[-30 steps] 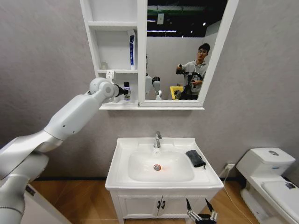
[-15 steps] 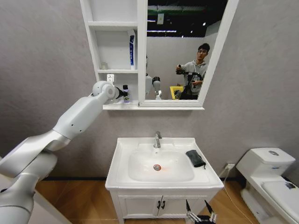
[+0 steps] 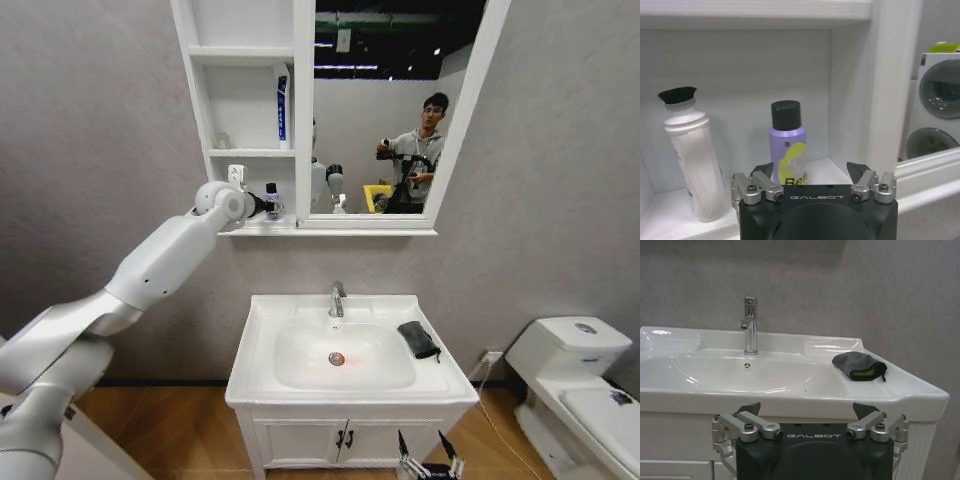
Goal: Move facial cleanser and shampoo from washbasin to cabinet, then wipe washbasin with towel.
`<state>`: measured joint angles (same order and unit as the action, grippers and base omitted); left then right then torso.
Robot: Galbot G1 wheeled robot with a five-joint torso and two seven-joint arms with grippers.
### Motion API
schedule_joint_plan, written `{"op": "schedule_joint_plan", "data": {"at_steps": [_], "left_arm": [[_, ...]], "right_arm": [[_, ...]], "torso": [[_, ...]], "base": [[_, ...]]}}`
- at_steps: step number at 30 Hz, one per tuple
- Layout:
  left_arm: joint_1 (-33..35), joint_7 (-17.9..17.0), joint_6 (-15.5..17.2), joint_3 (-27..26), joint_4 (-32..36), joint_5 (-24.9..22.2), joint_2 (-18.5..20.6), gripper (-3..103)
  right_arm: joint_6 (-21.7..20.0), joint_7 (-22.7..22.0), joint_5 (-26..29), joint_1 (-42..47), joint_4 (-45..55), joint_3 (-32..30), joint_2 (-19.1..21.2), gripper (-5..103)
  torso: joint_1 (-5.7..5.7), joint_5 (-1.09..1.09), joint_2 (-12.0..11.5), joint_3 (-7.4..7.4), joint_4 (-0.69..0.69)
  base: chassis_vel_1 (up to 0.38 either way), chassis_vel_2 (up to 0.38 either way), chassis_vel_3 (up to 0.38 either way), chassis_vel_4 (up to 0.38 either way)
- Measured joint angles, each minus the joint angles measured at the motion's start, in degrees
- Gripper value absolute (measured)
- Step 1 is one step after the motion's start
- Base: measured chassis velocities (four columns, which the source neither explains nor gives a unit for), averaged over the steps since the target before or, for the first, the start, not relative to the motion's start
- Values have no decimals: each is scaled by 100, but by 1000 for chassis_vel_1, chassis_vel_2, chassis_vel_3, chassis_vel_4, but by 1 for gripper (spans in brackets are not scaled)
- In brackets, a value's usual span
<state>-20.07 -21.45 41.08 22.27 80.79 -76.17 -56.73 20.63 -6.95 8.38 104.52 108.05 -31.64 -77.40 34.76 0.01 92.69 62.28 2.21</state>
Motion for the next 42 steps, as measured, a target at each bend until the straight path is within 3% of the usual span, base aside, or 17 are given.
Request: {"op": "schedule_joint_plan", "data": {"at_steps": [5, 7, 10, 11, 12, 13, 16, 17, 20, 21, 24, 25, 28, 30, 31, 34, 42], "left_arm": [[533, 182, -188, -269, 907, -48, 581, 97], [1358, 450, -405, -794, 1839, 204, 1194, 100], [2074, 548, -564, -1202, 2434, 469, 1555, 100], [2728, 681, -716, -1667, 2794, 818, 1743, 100], [2728, 681, -716, -1667, 2794, 818, 1743, 100], [3645, 922, -1014, -2297, 3152, 1422, 1849, 100], [5712, 1281, -1679, -3773, 3649, 2548, 1703, 100], [5712, 1281, -1679, -3773, 3649, 2548, 1703, 100], [8302, 1677, -2252, -5081, 3970, 3715, 666, 100], [8302, 1677, -2252, -5081, 3970, 3715, 666, 100], [9972, 2197, -2767, -5686, 4013, 5106, -388, 100], [9972, 2197, -2767, -5686, 4013, 5106, -388, 100], [10926, 2768, -3261, -6257, 4120, 6272, -1457, 100], [11088, 2867, -3322, -6329, 4177, 6391, -1730, 100], [11331, 2996, -3406, -6418, 4310, 6566, -2150, 100], [11568, 3082, -3489, -6530, 4515, 6779, -2510, 100], [11825, 3386, -3562, -6842, 4777, 6668, -2761, 100]], "right_arm": [[0, -14, 6, 1, 2, 14, -9, 100], [-18, -71, 191, 8, 76, 14, -9, 100], [-39, -95, 276, 9, 131, -1, -6, 100], [-50, -124, 315, 2, 154, -23, -6, 100], [-50, -124, 315, 2, 154, -23, -6, 100], [-62, -149, 345, -13, 162, -58, -7, 100], [-93, -162, 392, -30, 172, -143, -2, 100], [-93, -162, 392, -30, 172, -143, -2, 100], [-143, -121, 362, -126, 154, -254, 21, 100], [-143, -121, 362, -126, 154, -254, 21, 100], [-239, -92, 456, -136, 291, -390, 53, 100], [-239, -92, 456, -136, 291, -390, 53, 100], [-346, 17, 648, -177, 405, -602, 97, 100], [-389, 40, 705, -247, 415, -686, 98, 100], [-516, 64, 884, -413, 474, -847, 105, 100], [-783, 89, 1257, -605, 652, -1023, 159, 100], [-1379, 431, 1673, -1164, 783, -1465, 328, 100]], "torso": [[0, -1, 0, 0, 1], [1, -4, 0, 0, -2], [-1, -2, 0, -1, -2], [-1, -4, 0, 0, -2], [-1, -4, 0, 0, -2], [0, -2, 0, -1, -3], [-1, -3, 0, 0, -1], [-1, -3, 0, 0, -1], [-1, -5, 0, 0, -1], [-1, -5, 0, 0, -1], [-1, -1, -1, 0, -3], [-1, -1, -1, 0, -3], [-2, 1, 0, -1, -1], [-2, 1, 0, -1, -2], [-2, 1, 0, -1, -3], [-1, 1, 0, 0, -2], [0, -1, 0, 0, -2]], "base": [[0, 0, 0, 0], [0, 0, 0, 0], [0, 0, 0, 0], [0, 0, 0, 0], [0, 0, 0, 0], [0, 0, 0, 0], [0, 0, 0, 0], [0, 0, 0, 0], [0, 0, 0, 0], [0, 0, 0, 0], [0, 0, 0, 0], [0, 0, 0, 0], [0, 0, 0, 0], [0, 0, 0, 0], [0, 0, 0, 0], [0, 0, 0, 0], [0, 0, 0, 0]]}}
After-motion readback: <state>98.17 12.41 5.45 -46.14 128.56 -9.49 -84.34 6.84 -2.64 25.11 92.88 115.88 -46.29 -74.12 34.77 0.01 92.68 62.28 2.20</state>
